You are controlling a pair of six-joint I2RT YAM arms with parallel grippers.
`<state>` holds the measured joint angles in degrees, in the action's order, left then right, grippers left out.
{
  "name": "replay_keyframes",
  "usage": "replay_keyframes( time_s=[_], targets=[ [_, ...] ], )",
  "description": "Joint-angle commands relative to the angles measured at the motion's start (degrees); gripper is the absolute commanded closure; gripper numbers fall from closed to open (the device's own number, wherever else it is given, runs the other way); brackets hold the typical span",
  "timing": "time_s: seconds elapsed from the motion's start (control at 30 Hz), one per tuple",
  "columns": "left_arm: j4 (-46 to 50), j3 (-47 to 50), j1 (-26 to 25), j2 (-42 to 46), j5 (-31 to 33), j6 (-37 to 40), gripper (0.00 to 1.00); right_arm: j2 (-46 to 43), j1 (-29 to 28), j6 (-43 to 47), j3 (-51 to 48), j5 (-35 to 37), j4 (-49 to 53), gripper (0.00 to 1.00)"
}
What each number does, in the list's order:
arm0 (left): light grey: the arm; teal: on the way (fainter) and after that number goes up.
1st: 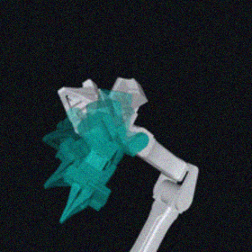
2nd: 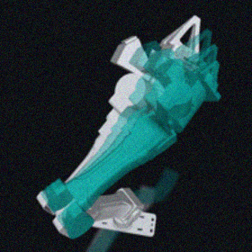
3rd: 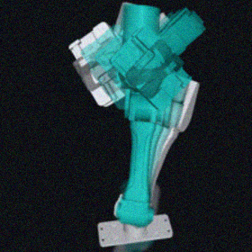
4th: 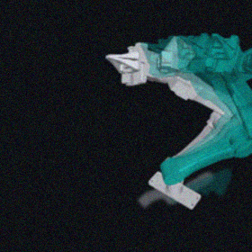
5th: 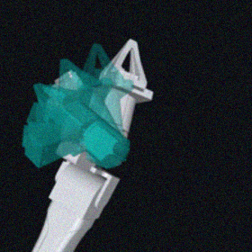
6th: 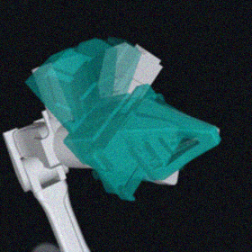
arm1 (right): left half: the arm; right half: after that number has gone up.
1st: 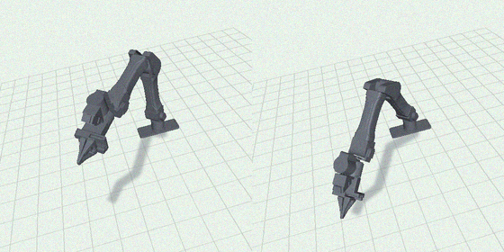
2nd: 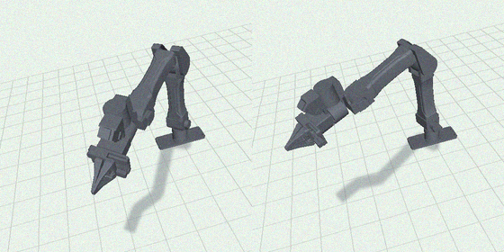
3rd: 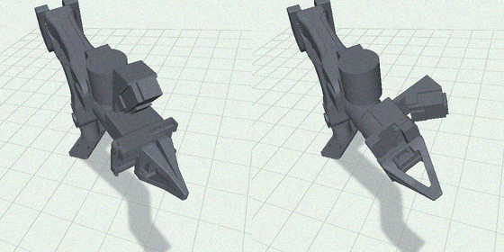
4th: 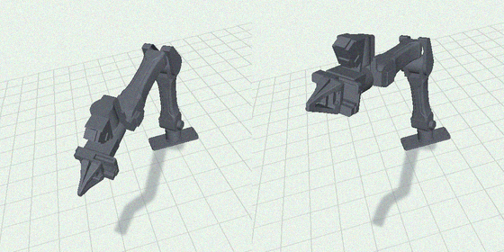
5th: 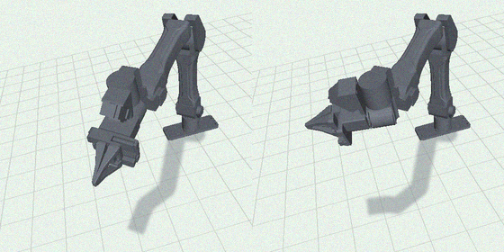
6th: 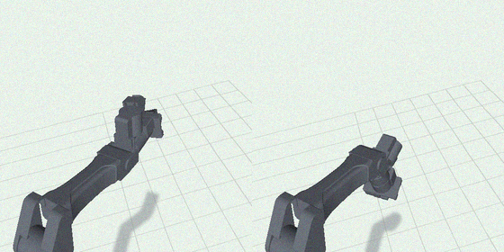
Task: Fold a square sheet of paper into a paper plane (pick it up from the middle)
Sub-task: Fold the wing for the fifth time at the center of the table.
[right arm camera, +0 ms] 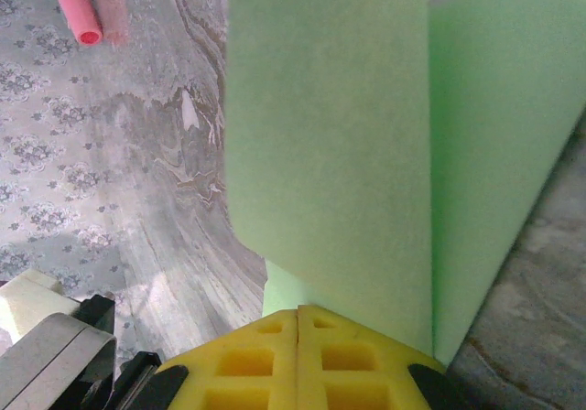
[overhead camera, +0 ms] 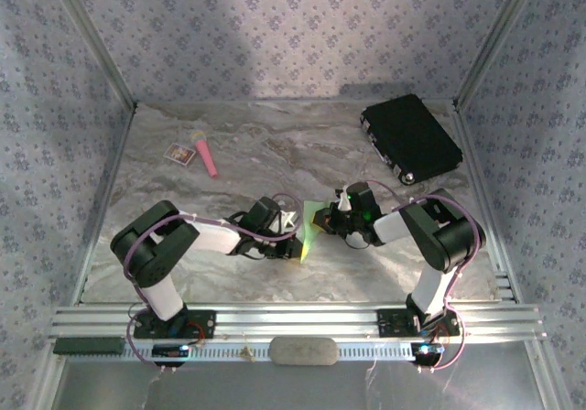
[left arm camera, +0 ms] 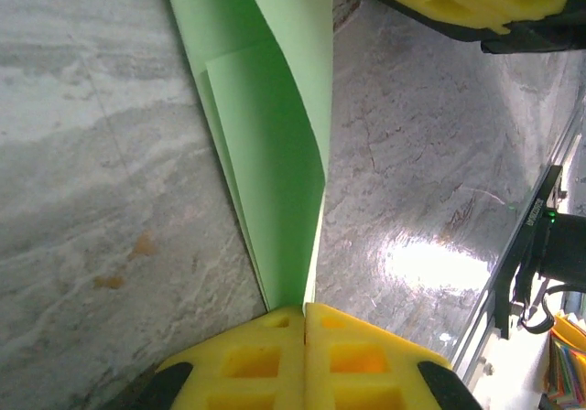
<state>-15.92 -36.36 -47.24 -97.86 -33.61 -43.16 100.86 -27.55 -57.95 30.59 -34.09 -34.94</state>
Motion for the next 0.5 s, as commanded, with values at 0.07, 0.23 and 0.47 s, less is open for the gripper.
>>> replay_keyframes(
  time_s=[0.07, 0.23, 0.47],
  targets=[
    [8.6, 1.8, -1.2, 4.7, -0.6, 1.4, 0.83, 1.4, -0.4, 1.3, -0.8, 5.1, 6.6, 0.99],
    [12.2, -0.1, -1.1, 12.2, 6.1, 1.3, 0.77, 1.2, -0.5, 1.4, -0.6, 5.3, 6.9, 0.99],
    [11.1, -6.4, -0.3, 9.1, 4.0, 1.3, 0.88, 1.3, -0.4, 1.4, -0.5, 5.3, 6.9, 0.99]
  ],
)
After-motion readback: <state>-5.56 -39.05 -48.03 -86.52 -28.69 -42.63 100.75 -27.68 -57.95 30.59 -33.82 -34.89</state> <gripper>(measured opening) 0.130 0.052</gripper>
